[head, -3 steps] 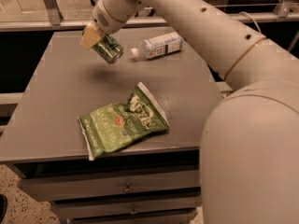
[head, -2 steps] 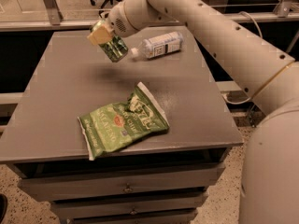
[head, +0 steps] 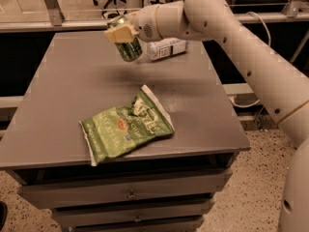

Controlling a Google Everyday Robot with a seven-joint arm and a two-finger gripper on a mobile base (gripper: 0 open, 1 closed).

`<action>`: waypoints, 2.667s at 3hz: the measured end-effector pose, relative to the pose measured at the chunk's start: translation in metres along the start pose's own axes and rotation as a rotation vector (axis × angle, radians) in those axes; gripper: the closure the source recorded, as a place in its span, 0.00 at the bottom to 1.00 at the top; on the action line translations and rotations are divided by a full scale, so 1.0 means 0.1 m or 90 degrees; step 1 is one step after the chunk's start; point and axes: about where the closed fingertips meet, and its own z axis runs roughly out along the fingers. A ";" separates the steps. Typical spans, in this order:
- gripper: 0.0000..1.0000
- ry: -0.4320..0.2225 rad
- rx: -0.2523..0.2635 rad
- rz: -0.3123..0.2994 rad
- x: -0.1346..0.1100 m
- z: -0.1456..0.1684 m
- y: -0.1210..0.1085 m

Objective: Place green can upright

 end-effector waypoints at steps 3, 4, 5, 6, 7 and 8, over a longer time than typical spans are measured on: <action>1.00 -0.126 -0.043 0.025 0.24 -0.30 0.17; 1.00 -0.159 -0.060 0.030 0.35 -0.34 0.31; 1.00 -0.175 -0.069 0.023 0.42 -0.39 0.39; 0.87 -0.181 -0.075 0.017 0.53 -0.46 0.42; 0.56 -0.185 -0.082 0.017 0.71 -0.51 0.45; 0.33 -0.185 -0.084 0.020 0.75 -0.53 0.45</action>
Offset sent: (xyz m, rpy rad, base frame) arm -0.0237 -0.0462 -0.0148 0.2167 -0.0171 0.0514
